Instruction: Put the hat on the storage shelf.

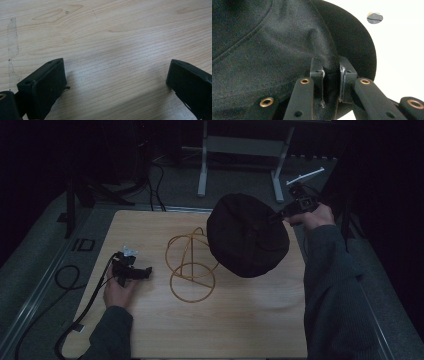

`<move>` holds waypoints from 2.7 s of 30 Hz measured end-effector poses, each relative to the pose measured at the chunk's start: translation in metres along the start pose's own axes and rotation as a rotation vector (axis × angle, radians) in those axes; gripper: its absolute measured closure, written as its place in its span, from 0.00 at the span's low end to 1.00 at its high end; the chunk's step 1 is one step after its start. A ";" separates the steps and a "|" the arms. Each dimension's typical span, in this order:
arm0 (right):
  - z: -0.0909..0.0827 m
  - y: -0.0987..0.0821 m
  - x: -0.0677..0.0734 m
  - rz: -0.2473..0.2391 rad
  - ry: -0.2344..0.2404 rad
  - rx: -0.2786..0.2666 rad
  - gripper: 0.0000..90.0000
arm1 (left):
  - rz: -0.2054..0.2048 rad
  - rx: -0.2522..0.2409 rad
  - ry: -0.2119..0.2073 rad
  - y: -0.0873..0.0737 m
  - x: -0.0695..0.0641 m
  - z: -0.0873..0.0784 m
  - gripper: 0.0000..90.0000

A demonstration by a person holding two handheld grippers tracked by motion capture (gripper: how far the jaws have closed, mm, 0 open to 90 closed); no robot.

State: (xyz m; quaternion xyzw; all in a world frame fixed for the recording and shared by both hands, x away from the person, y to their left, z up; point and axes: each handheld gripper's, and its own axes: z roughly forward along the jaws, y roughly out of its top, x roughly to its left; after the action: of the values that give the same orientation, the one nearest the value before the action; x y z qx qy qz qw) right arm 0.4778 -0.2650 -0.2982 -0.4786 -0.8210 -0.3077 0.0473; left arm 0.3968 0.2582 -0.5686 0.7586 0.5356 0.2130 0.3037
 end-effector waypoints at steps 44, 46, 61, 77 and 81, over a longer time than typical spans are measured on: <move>0.006 0.025 0.028 -0.026 0.044 -0.021 0.86 | 0.000 -0.001 0.000 0.000 0.000 0.000 0.02; 0.007 0.026 0.029 -0.026 0.041 -0.019 0.86 | 0.000 0.000 0.000 0.000 0.000 0.000 0.02; 0.013 0.032 0.037 -0.035 0.046 -0.014 0.86 | -0.001 -0.002 0.000 0.000 0.000 0.000 0.02; 0.020 0.041 0.051 -0.052 0.050 -0.003 0.86 | 0.000 -0.001 0.000 0.000 0.000 0.000 0.02; 0.023 0.044 0.055 -0.058 0.052 0.001 0.86 | 0.000 -0.001 0.000 0.000 0.000 0.000 0.02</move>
State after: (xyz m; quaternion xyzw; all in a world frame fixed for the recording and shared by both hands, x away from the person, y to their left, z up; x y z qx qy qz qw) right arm 0.4891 -0.1955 -0.2764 -0.4465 -0.8331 -0.3209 0.0602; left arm 0.3971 0.2582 -0.5687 0.7585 0.5355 0.2132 0.3041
